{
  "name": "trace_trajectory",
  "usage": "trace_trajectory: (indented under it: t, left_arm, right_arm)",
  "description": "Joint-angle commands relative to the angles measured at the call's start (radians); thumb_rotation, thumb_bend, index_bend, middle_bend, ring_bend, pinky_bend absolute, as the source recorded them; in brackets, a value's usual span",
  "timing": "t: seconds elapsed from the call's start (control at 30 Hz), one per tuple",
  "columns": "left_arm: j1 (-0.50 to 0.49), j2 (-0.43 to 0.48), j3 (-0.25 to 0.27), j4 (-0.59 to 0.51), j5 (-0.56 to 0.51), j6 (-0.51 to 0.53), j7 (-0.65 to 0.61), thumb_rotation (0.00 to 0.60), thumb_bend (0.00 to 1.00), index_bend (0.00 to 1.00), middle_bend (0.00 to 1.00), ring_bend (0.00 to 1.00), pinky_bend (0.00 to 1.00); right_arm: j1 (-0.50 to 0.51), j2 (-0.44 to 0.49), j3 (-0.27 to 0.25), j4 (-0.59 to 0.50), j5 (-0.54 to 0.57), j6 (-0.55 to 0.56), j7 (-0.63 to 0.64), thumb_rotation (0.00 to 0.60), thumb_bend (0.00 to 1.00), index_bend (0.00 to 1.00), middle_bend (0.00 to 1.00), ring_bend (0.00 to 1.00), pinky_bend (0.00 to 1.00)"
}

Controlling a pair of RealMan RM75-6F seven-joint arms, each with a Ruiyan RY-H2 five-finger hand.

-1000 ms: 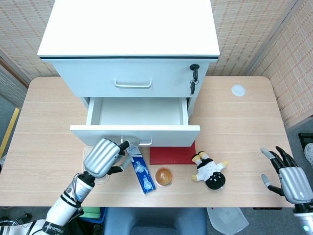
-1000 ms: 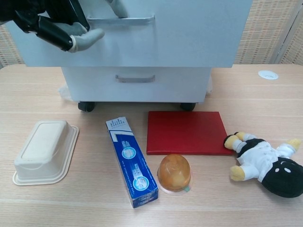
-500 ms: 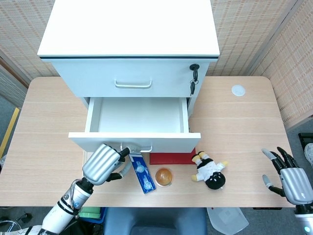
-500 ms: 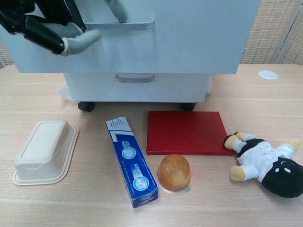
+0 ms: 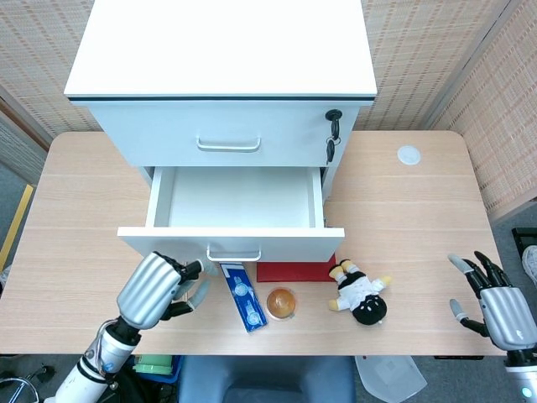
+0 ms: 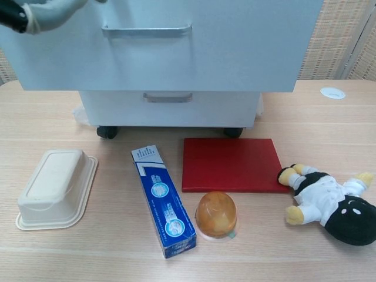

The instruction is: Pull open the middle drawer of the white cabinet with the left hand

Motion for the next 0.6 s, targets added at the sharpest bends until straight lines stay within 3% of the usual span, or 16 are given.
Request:
trace_trajectory:
  t: [0.03, 0.37, 0.6]
  left_arm:
    - [0.044, 0.006, 0.027, 0.048, 0.052, 0.051, -0.054, 0.600, 0.50, 0.62, 0.88, 0.95, 1.00]
    - [0.159, 0.047, 0.094, 0.169, 0.044, 0.116, -0.115, 0.600, 0.50, 0.68, 0.85, 0.88, 1.00]
    - [0.232, 0.067, 0.106, 0.269, -0.044, 0.142, -0.142, 0.600, 0.50, 0.69, 0.82, 0.83, 0.98]
  right_arm:
    - [0.001, -0.001, 0.001, 0.000, -0.001, 0.000, 0.001, 0.600, 0.33, 0.14, 0.19, 0.10, 0.14]
    - [0.016, 0.005, 0.005, -0.014, -0.004, -0.017, -0.010, 0.600, 0.33, 0.14, 0.19, 0.10, 0.14]
    - [0.029, 0.008, 0.009, -0.023, 0.001, -0.036, -0.020, 0.600, 0.33, 0.14, 0.19, 0.10, 0.14]
